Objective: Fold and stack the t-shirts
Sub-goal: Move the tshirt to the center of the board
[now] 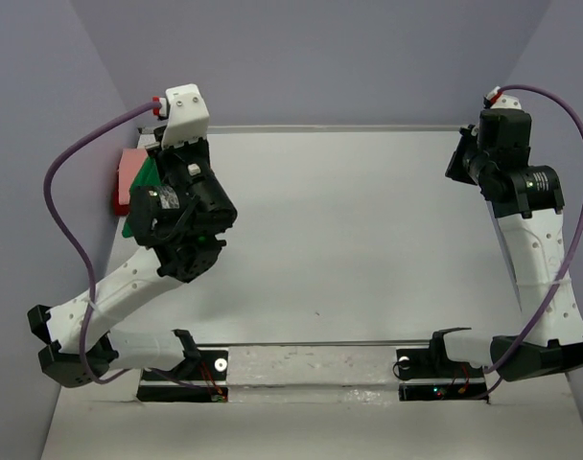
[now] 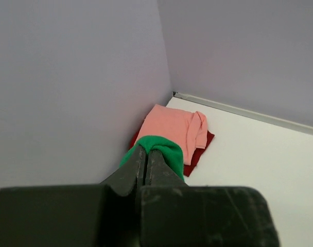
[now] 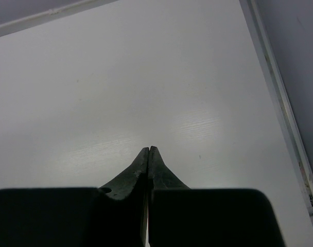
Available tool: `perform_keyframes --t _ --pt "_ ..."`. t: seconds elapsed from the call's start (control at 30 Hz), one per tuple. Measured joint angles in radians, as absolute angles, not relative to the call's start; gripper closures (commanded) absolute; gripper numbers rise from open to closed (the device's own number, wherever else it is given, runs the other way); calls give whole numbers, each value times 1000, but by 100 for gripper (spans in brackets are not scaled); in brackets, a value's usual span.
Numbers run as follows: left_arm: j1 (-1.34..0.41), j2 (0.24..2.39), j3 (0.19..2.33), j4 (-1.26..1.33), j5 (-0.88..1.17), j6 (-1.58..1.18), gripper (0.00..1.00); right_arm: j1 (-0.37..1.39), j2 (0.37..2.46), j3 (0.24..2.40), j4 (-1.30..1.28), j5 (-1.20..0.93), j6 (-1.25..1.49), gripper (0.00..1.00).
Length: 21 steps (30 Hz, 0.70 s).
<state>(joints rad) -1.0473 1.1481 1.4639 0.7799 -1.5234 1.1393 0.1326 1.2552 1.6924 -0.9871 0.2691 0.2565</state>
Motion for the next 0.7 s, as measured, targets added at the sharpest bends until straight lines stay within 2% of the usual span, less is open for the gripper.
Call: perform_keyframes --t 0.1,0.23,0.27,0.37,0.4,0.47,0.5,0.53,0.57,0.6,0.63,0.7 --pt "-1047 1180 1446 794 -1524 1145 100 133 1252 1692 -987 267 256 100" --pt "-1086 1334 1472 884 -1527 1176 98 133 1248 1692 -987 260 257 100" --pt "-1107 1388 1499 917 -1525 1194 75 133 1248 1692 -987 256 257 100" --pt "-1173 1663 1659 1115 -1528 1413 64 133 1247 1692 -987 250 257 100" --pt "-1187 1777 1781 1148 -1528 1490 55 133 1247 1692 -987 250 257 100" --pt "-1219 2041 2064 1188 -1491 1656 35 133 1245 1691 -986 242 257 88" --pt "-1233 2116 2104 1194 -1486 1684 26 133 1243 1687 -986 236 254 75" --pt "-1246 2170 2116 1197 -1493 1697 24 133 1241 1682 -986 230 253 58" --pt "-1256 2218 2126 1201 -1497 1717 21 133 1238 1676 -986 226 255 51" --pt "-1269 2284 2164 1203 -1501 1749 2 133 1235 1667 -984 220 253 38" --pt "-1276 2306 2171 1203 -1503 1756 1 133 1234 1661 -984 216 248 29" --pt "-1283 2318 2172 1216 -1519 1797 1 131 1231 1642 -989 216 239 23"
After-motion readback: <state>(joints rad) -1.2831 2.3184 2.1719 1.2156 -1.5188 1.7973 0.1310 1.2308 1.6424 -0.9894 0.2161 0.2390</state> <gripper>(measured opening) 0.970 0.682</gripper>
